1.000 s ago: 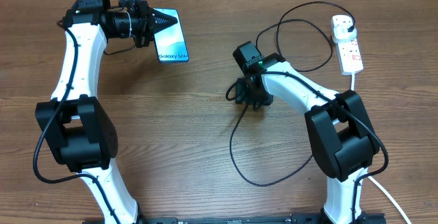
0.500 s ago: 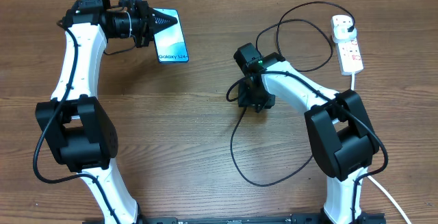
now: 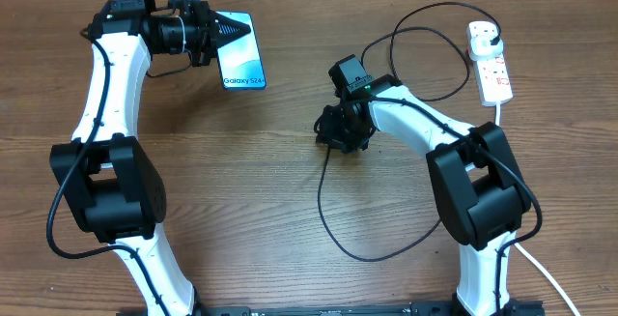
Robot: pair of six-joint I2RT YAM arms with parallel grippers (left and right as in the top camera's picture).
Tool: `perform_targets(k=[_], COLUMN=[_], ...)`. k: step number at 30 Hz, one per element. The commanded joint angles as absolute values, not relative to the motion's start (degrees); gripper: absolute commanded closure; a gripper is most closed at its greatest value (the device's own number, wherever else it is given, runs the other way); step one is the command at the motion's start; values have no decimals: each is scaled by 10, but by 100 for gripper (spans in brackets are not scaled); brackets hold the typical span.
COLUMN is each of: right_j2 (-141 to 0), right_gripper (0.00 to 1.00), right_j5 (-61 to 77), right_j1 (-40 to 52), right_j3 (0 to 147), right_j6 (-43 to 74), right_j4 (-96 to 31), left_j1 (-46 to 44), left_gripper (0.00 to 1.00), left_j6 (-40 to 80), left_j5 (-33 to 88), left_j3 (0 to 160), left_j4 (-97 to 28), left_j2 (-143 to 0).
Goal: Plug charger to phone and switch on socket
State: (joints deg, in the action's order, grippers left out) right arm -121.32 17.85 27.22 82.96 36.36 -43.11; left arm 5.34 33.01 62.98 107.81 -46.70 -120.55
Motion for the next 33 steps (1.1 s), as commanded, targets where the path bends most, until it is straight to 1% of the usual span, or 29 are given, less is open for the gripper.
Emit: perform_targets(k=[1,2,3,6,7,12,19,23,28,33], right_j2=[-1263,-1263,-1263,-1263,-1262,-1246,-1172,-1130,-1120,-1120], right_gripper=[86,96,96,96,96,96,96,96,96,96], right_j5=[173,173,173,192,216,389,578,644,748,823], right_j1=[272,272,272,272,272,261,241,243,244,244], right_j3=[806,806,806,807,807,820,822,822,822,822], right_j6=[371,370,371,335,306,167,62,49,44,44], right_j4=[-411,-404,-397,-369,-358,-340,-380,-409,-410,-405], left_j1=[55,55,55,55,55,56,56,56,56,56], left_gripper=[96,96,96,96,96,96,96,96,96,96], left_j6=[321,321,321,321,321,321,321,321,321,321], left_j5=[656,656,656,656,656,674,736,788,791,791], left_j3=[1080,1080,1080,1080,1080,1080,1080,1080,1080,1080], left_j4=[-465,-465,-465,-465,-465,-465,-455,-427,-418,-415], left_j2=[-1197,-1197,-1197,-1197,-1197,-1197,-1197,-1197,-1197,-1197])
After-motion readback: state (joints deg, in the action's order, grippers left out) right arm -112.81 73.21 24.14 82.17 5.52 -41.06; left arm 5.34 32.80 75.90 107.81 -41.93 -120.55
